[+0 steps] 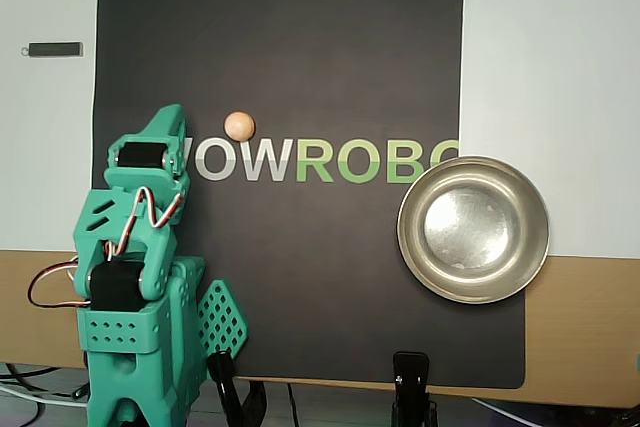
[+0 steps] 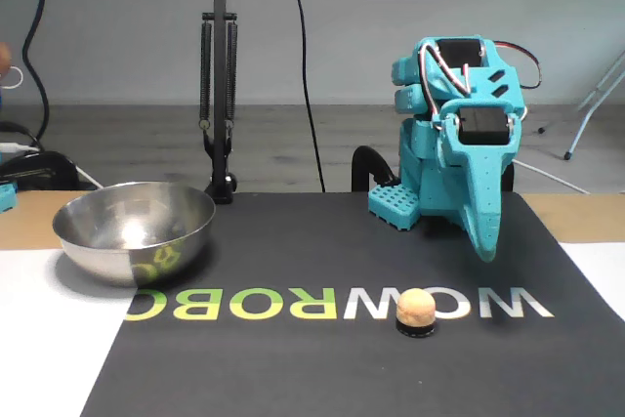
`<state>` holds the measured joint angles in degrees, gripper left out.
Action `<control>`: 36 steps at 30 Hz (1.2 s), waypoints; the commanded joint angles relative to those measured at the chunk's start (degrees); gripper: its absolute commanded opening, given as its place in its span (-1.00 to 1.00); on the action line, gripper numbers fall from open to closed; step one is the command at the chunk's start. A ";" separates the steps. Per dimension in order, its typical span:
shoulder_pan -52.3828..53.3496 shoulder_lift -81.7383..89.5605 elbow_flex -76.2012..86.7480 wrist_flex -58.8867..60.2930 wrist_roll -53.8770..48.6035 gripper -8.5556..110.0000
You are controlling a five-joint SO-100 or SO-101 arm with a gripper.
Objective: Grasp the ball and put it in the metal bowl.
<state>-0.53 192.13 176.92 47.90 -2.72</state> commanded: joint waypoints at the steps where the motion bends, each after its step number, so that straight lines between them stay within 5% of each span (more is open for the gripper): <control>1: 0.18 2.46 -1.32 0.26 -0.18 -0.78; 22: 0.44 -35.86 -43.15 28.74 -0.26 -0.78; 36: 0.44 -64.16 -64.95 34.80 -0.26 -0.78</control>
<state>-0.44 131.75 116.37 82.44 -2.72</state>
